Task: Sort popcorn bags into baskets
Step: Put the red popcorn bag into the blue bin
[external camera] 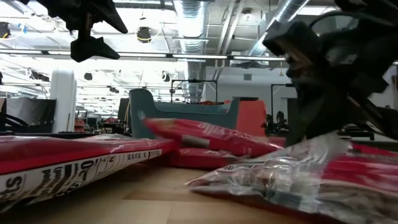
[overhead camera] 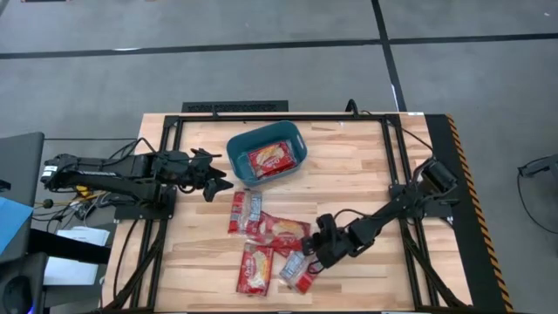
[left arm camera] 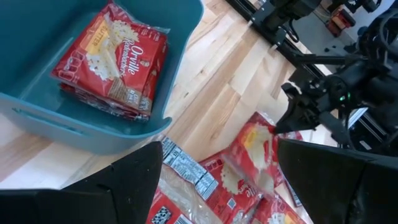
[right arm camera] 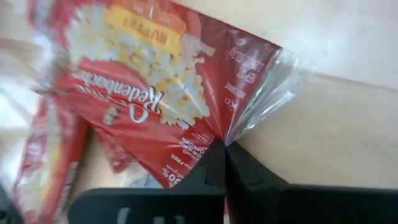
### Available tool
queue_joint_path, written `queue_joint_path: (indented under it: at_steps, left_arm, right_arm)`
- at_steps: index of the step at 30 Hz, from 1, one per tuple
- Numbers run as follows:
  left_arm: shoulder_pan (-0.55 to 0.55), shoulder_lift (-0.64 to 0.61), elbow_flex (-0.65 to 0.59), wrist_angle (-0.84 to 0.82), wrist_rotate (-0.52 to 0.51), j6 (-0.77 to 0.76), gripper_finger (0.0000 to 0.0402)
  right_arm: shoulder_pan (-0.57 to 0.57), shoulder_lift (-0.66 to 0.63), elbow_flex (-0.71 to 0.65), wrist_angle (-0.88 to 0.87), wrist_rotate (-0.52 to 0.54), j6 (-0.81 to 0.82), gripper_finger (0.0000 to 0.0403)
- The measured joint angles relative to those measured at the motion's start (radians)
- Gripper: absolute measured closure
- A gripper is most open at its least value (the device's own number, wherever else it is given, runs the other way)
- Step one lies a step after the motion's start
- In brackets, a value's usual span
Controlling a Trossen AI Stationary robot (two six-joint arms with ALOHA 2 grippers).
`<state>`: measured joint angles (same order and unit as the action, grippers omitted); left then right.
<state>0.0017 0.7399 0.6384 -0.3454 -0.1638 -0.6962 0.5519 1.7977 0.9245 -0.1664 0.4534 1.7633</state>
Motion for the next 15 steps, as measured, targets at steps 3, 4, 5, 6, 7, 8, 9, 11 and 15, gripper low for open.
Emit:
queue_joint_path:
  at_steps: [3, 4, 5, 6, 7, 8, 9, 11, 15]
  left_arm:
    - [0.000, 0.000, 0.000, 0.000, 0.000, 0.001, 0.0098]
    - [0.000, 0.000, 0.000, 0.000, 0.000, 0.001, 0.0098]
    - [0.000, 0.000, 0.000, 0.000, 0.000, 0.001, 0.0098]
    - [0.000, 0.000, 0.000, 0.000, 0.000, 0.001, 0.0098]
    - [0.000, 0.000, 0.000, 0.000, 0.000, 0.001, 0.0098]
    - [0.000, 0.000, 0.000, 0.000, 0.000, 0.001, 0.0098]
    - [0.000, 0.000, 0.000, 0.000, 0.000, 0.000, 0.0098]
    - [0.000, 0.000, 0.000, 0.000, 0.000, 0.001, 0.0098]
    - [0.000, 0.000, 0.000, 0.000, 0.000, 0.001, 0.0098]
  right_arm:
    - [-0.024, -0.044, 0.000, -0.002, -0.006, -0.066, 0.0397]
    - [-0.032, -0.061, 0.000, -0.004, -0.006, -0.089, 0.0398]
    - [-0.043, -0.078, 0.000, -0.010, -0.006, -0.116, 0.0398]
    - [-0.053, -0.094, 0.000, -0.015, -0.006, -0.145, 0.0398]
    - [-0.064, -0.110, 0.000, -0.019, -0.007, -0.169, 0.0398]
    - [-0.077, -0.127, 0.000, -0.025, -0.008, -0.193, 0.0398]
    - [-0.089, -0.145, 0.000, -0.035, -0.008, -0.218, 0.0399]
    - [-0.116, -0.175, 0.000, -0.048, -0.009, -0.266, 0.0399]
    - [-0.168, -0.225, 0.000, -0.067, -0.036, -0.362, 0.0400]
